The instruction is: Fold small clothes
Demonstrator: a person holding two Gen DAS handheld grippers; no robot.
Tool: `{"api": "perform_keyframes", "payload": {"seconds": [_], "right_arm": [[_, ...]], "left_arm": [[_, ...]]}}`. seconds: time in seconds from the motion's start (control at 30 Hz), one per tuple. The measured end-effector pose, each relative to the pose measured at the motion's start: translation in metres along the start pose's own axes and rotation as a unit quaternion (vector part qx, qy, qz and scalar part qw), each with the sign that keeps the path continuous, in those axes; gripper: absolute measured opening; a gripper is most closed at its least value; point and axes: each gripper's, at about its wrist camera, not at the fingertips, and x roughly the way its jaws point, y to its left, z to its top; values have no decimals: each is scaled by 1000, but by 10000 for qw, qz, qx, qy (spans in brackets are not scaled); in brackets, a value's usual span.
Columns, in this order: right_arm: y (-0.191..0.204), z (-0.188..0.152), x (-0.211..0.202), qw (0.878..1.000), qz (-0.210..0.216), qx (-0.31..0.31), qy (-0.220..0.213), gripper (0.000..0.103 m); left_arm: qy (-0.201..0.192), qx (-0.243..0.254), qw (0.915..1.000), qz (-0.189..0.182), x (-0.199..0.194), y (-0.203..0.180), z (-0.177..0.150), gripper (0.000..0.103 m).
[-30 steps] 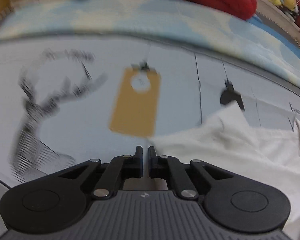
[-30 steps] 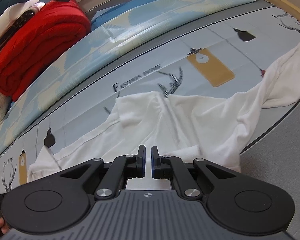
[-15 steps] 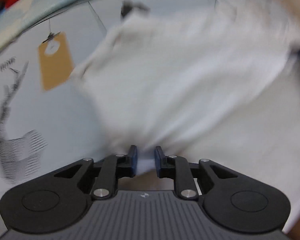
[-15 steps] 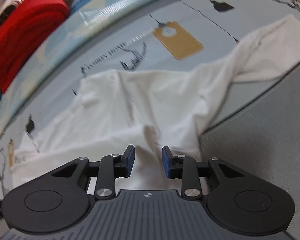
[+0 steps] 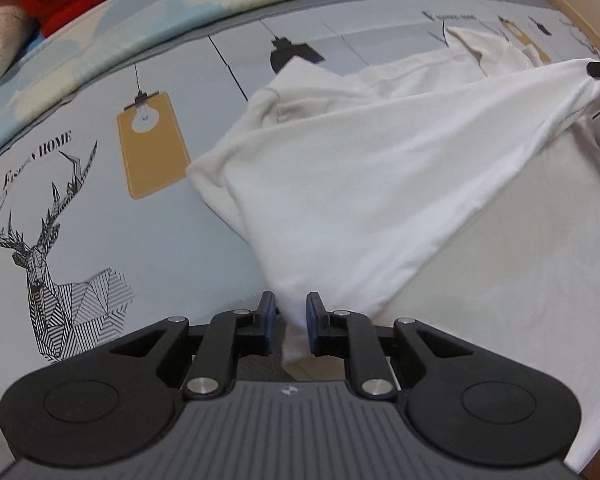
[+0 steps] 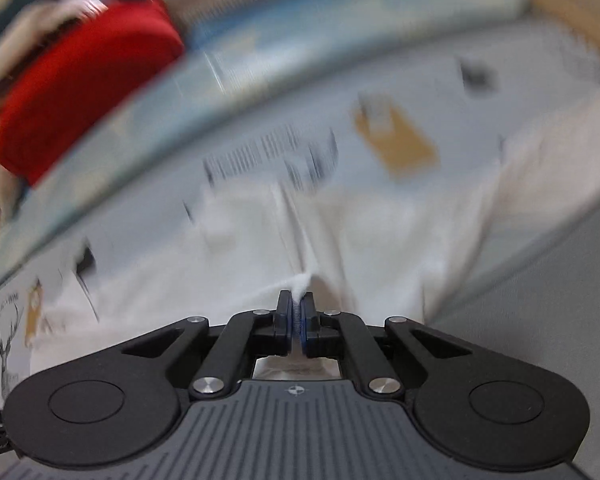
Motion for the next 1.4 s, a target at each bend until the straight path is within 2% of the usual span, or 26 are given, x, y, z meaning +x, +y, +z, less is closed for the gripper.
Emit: {"api": "perform_keyframes", "payload": {"seconds": [0.03, 0.1, 0.2, 0.23, 0.33, 0.4, 0.43, 0.47, 0.5, 0.53, 0.57, 0.6, 0.67, 0.77, 0.83, 0.93, 1.0, 1.03, 1.13, 1.23, 1.3, 1.4], "right_arm": [[3, 2, -1, 9998, -99, -185, -68, 3], [3, 0, 10, 9986, -340, -376, 178, 5], [-10, -8, 31, 9930, -911, -189, 729, 13], [-15, -7, 32, 9926, -950, -26, 751, 15], [-23, -3, 23, 9964, -672, 301, 415, 16], [-22, -2, 19, 9987, -343, 294, 248, 16], [-23, -3, 22, 9988, -157, 332, 321, 16], [-26, -5, 29, 9977, 4, 397, 544, 19], [-27, -8, 41, 9948, 118, 479, 895, 24], [-33, -15, 53, 9903, 86, 595, 1251, 24], [-41, -21, 61, 9861, -88, 724, 1491, 24], [-47, -22, 61, 9857, -77, 836, 1458, 17], [-54, -11, 50, 9875, -34, 992, 1221, 18], [-69, 9, 19, 9945, -59, 1005, 292, 20], [-96, 20, 6, 9915, -190, 1270, -215, 21], [-156, 29, -4, 9741, -635, 2018, -802, 22], [-204, 27, -6, 9540, -826, 2676, -1073, 22], [-228, 26, -4, 9434, -788, 2998, -1180, 22], [-290, 17, 5, 9185, -879, 3590, -1406, 22], [-329, 11, 18, 8997, -1010, 3975, -1493, 24], [-343, 11, 28, 8950, -865, 4098, -1536, 24], [-347, 21, 37, 9057, -876, 3830, -1590, 24]], "left_arm": [[-20, 9, 10000, -19, 1, -1, 3, 18], [-57, 57, 10000, -35, 0, -4, 7, 19], [-77, 108, 9999, -84, 3, -7, 11, 19], [-85, 124, 9998, -103, 3, -8, 12, 19], [-37, 118, 9997, -222, 8, -8, 14, 19], [200, 155, 9994, -215, 22, -7, 10, 19], [392, 235, 9989, -47, 30, -8, 7, 19], [515, 337, 9980, 111, 37, -9, 4, 29], [494, 369, 9980, 158, 37, -11, 3, 28], [495, 314, 9982, 134, 35, -10, 5, 28], [450, 274, 9985, 133, 31, -11, 8, 28], [350, 281, 9989, 142, 26, -12, 10, 28], [134, 255, 9995, 118, 16, -15, 16, 28], [-153, 205, 9996, 131, 3, -20, 26, 29], [-336, 164, 9991, 194, -4, -26, 33, 30], [-552, 110, 9978, 339, -14, -34, 40, 32], [-657, 68, 9972, 347, -18, -39, 43, 32], [-693, 53, 9970, 337, -20, -41, 44, 33], [-757, 74, 9964, 368, -20, -47, 46, 33], [-792, 80, 9960, 394, -19, -51, 47, 33], [-805, 38, 9958, 428, -18, -51, 49, 33], [-821, -51, 9956, 448, -16, -51, 52, 33]]}}
